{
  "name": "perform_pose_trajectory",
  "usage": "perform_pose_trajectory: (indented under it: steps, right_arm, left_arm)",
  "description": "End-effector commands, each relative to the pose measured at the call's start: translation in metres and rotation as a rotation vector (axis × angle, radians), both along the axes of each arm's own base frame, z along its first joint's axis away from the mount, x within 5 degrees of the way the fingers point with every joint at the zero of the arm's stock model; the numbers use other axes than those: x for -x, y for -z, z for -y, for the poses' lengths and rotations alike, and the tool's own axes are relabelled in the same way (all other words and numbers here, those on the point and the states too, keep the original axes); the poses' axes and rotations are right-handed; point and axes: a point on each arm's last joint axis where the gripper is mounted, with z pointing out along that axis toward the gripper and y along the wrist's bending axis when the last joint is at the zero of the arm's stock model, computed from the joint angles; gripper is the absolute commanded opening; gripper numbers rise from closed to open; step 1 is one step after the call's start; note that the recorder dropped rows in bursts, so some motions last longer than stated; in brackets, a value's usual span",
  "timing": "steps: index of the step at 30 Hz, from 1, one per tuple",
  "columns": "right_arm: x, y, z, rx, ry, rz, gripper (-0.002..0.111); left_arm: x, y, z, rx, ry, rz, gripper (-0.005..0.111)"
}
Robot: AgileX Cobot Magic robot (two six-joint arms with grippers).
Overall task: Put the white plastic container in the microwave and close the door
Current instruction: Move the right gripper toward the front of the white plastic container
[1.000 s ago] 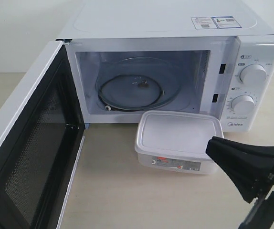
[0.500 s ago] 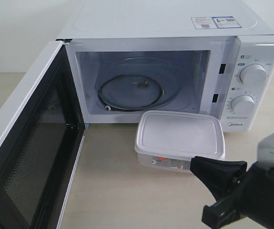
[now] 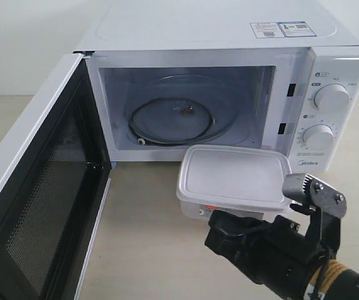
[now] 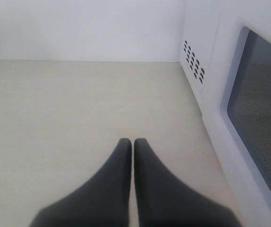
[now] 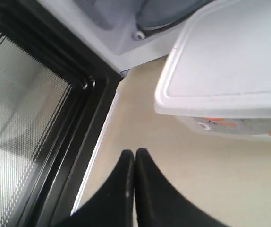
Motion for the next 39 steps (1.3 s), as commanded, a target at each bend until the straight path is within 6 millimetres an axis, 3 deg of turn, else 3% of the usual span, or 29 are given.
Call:
perform_pose_trajectory:
  steps: [1, 6, 11, 14, 20, 27, 39]
  right_arm:
    - [0.011, 0.002, -0.001, -0.13, 0.193, -0.091, 0.0]
    - [0.019, 0.004, -0.021, -0.234, 0.193, -0.203, 0.0]
    - [0.022, 0.019, -0.042, -0.345, 0.246, -0.276, 0.0]
    - [0.024, 0.03, -0.043, -0.533, 0.331, -0.305, 0.0]
    - [0.026, 0.059, -0.039, -0.688, 0.468, -0.454, 0.0]
    - [0.024, 0.056, -0.035, -0.716, 0.52, -0.431, 0.0]
    - [0.02, 0.024, -0.03, -0.658, 0.522, -0.286, 0.0]
  left_arm:
    - [0.0, 0.001, 0.0, 0.007, 0.003, 0.002, 0.004]
    - [0.0, 0.001, 0.0, 0.007, 0.003, 0.002, 0.004]
    - [0.0, 0.001, 0.0, 0.007, 0.003, 0.002, 0.004]
    - [0.0, 0.001, 0.0, 0.007, 0.003, 0.002, 0.004]
    - [0.0, 0.001, 0.0, 0.007, 0.003, 0.002, 0.004]
    - [0.0, 0.001, 0.0, 0.007, 0.003, 0.002, 0.004]
    - [0.0, 0.001, 0.0, 0.007, 0.003, 0.002, 0.004]
